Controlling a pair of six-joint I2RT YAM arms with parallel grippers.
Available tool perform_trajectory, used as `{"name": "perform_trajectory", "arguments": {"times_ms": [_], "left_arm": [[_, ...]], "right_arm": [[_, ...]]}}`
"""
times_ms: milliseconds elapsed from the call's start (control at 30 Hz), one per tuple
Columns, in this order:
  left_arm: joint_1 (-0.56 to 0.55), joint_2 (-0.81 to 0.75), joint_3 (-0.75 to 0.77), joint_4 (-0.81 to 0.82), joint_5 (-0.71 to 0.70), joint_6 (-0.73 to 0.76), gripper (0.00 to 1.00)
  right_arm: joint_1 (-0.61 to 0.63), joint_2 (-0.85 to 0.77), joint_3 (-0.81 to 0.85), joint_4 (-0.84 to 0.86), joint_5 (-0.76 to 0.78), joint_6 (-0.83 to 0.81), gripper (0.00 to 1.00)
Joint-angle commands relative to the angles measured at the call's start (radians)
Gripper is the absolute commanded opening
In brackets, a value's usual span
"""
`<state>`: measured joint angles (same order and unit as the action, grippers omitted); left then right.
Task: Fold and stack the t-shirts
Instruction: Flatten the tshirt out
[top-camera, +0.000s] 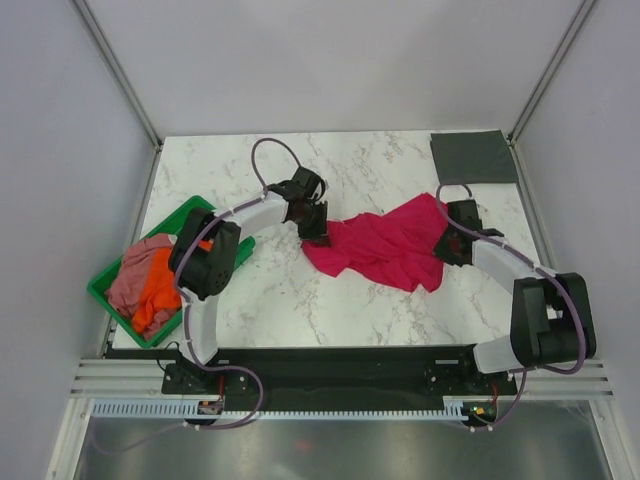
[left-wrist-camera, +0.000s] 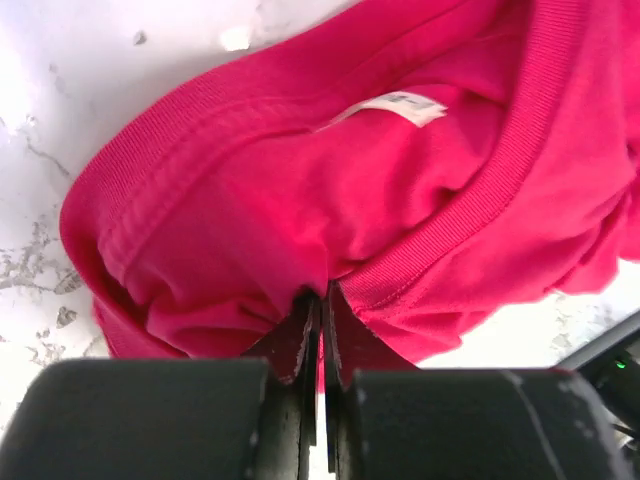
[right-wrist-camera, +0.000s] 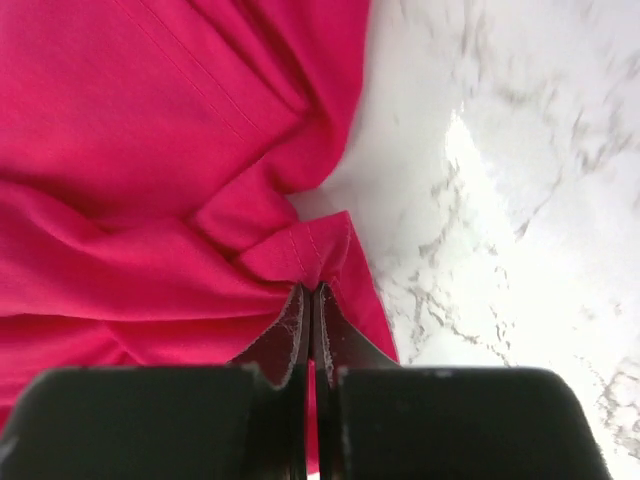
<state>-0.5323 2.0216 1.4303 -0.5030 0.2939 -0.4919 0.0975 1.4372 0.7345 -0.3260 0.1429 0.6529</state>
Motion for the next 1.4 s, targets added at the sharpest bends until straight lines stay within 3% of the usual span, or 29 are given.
{"name": "perform_trajectory", "arguments": {"times_ms": [0, 200, 400, 600, 800, 867, 933, 1033, 1067, 1133, 1233, 1367], "left_arm": [[0.009, -0.023, 0.181, 0.011, 0.04, 0.01, 0.02], [0.066, -0.078, 0.441, -0.065, -0.031, -0.036, 0.02], [0.094, -0.101, 0.476, -0.066, -0.055, -0.007, 0.02], [0.114, -0.07, 0.363, -0.065, -0.056, 0.045, 0.02], [0.132, -0.041, 0.187, -0.066, -0.154, 0.053, 0.08], [0.132, -0.05, 0.171, -0.071, -0.177, 0.049, 0.2], [0.132, -0.081, 0.154, -0.075, -0.202, 0.039, 0.44], [0.126, -0.139, 0.121, -0.083, -0.19, 0.035, 0.55], [0.118, -0.156, 0.096, -0.081, -0.174, 0.041, 0.57], [0.079, -0.204, 0.072, -0.081, -0.139, 0.058, 0.57], [-0.022, -0.234, 0.029, -0.081, -0.139, 0.058, 0.57], [-0.142, -0.199, 0.024, -0.081, -0.139, 0.058, 0.57]], "right_arm": [[0.002, -0.06, 0.164, -0.057, 0.095, -0.035, 0.0], [0.002, -0.144, 0.544, -0.229, 0.098, -0.062, 0.0], [0.002, -0.242, 0.618, -0.298, 0.09, -0.071, 0.0], [0.007, -0.345, 0.496, -0.32, -0.034, -0.095, 0.0], [0.08, -0.462, 0.097, -0.256, -0.236, 0.014, 0.0], [0.107, -0.477, -0.015, -0.249, -0.244, 0.031, 0.01], [0.108, -0.491, -0.065, -0.246, -0.253, 0.04, 0.04], [0.11, -0.508, -0.044, -0.272, -0.235, 0.028, 0.26], [0.107, -0.509, -0.028, -0.284, -0.218, 0.024, 0.38], [0.108, -0.495, 0.035, -0.32, -0.149, 0.013, 0.47], [0.107, -0.462, 0.092, -0.323, -0.016, 0.01, 0.51], [0.082, -0.365, 0.109, -0.285, 0.05, 0.008, 0.51]]}}
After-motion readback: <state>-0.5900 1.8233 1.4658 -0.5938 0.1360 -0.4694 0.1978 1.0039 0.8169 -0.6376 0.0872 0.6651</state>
